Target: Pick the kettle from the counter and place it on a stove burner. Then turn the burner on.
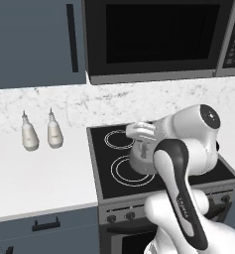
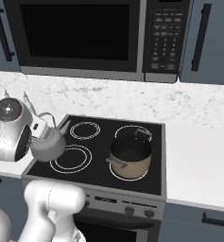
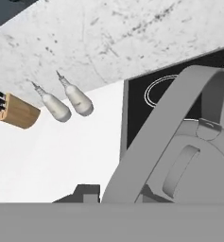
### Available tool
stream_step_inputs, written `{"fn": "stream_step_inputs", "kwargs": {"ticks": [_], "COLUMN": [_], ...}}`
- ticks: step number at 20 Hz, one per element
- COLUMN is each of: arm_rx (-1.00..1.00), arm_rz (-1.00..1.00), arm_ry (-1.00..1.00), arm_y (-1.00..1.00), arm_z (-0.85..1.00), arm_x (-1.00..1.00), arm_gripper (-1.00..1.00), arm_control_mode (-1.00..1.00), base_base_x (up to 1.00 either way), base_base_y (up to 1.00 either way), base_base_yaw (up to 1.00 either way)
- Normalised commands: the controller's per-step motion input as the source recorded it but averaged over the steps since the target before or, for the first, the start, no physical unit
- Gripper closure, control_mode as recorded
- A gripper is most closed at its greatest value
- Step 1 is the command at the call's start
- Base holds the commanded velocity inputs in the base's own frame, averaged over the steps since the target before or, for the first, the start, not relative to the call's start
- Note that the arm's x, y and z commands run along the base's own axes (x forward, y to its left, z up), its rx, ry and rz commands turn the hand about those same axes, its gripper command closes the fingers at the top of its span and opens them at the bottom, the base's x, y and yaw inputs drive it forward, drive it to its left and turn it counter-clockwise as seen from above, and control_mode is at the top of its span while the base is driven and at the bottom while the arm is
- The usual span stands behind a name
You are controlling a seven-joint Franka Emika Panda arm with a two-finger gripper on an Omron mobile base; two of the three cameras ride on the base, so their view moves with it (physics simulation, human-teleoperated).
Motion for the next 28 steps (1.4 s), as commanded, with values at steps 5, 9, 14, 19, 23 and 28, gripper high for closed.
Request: {"fn": "stream_step_inputs", "kwargs": {"ticks": [5,9,14,19,23,28], "arm_rx": [0.02,-0.02,-0.07,-0.03,-0.02,-0.01], "arm_rz": [0.11,0.00,0.00,0.00,0.00,0.00], "arm_ry": [0.02,0.11,0.10,0.08,0.04,0.00], "arm_y": [0.10,0.07,0.00,0.00,0.00,0.00], "arm_z": [-0.49,-0.40,-0.30,-0.29,-0.36,-0.42], "arm_x": [0.30,0.44,0.52,0.55,0.49,0.36], "arm_gripper": [1.00,1.00,1.00,1.00,1.00,1.00], "arm_control_mode": [-1.00,-1.00,-1.00,-1.00,-1.00,-1.00], "base_base_x": [0.00,0.00,0.00,0.00,0.00,0.00], "base_base_y": [0.00,0.00,0.00,0.00,0.00,0.00], "base_base_yaw": [0.00,0.00,0.00,0.00,0.00,0.00]}}
